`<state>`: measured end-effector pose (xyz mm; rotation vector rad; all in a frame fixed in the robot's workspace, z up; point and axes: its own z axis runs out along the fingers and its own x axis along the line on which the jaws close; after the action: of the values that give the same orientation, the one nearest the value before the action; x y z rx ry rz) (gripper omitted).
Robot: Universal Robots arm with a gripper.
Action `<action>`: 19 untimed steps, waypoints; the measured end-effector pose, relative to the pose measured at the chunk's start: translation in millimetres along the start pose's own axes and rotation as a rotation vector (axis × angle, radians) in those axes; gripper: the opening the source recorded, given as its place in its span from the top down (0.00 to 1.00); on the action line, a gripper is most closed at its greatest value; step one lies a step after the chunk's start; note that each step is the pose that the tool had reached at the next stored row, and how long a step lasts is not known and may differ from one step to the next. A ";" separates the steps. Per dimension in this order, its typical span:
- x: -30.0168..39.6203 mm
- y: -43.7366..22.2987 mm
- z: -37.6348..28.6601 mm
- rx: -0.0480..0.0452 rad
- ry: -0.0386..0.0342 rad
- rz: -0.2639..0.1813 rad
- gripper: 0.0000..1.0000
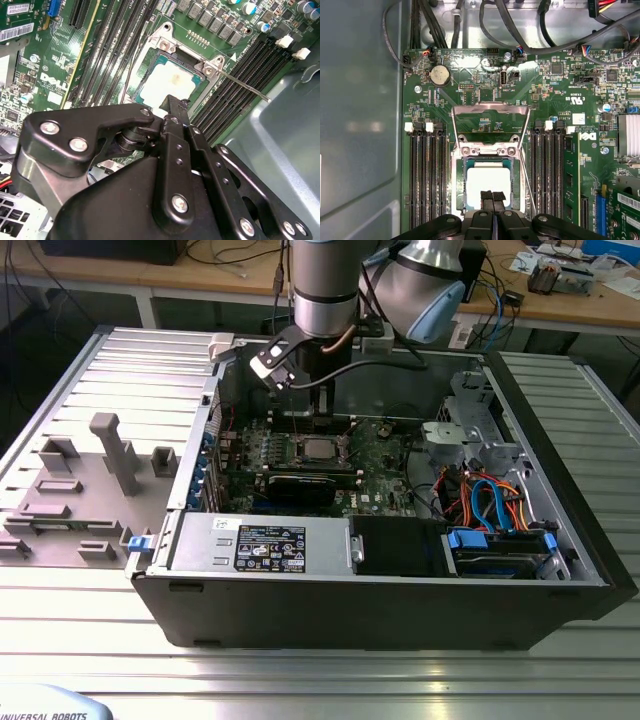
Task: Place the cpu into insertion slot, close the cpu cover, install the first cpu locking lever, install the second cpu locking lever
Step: 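Close the cpu cover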
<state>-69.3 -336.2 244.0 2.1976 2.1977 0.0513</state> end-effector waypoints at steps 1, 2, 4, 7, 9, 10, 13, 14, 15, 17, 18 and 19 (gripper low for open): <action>0.0 0.0 -0.1 0.0000 0.0000 0.000 0.89; 0.0 0.0 -0.3 0.0000 0.0000 0.000 0.89; 0.0 0.0 -0.6 0.0000 0.0000 0.000 0.89; 0.0 0.1 -0.9 -0.0001 0.0000 0.000 0.89; 0.0 0.1 -1.2 0.0000 0.0000 0.000 0.89; 0.0 0.1 -1.3 0.0000 0.0000 0.000 0.89; 0.0 0.1 -2.1 0.0000 0.0000 0.000 0.89; 0.0 0.1 -2.2 0.0000 0.0000 0.000 0.89; 0.0 0.1 -2.5 0.0000 -0.0001 0.000 0.89; 0.0 0.2 -3.9 0.0000 -0.0007 0.000 0.89; 0.0 0.3 -5.3 0.0001 -0.0022 0.000 0.89; 0.0 0.3 -5.8 -0.0001 -0.0022 0.000 0.89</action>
<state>-69.3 -336.2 249.8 2.1963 2.1968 0.0489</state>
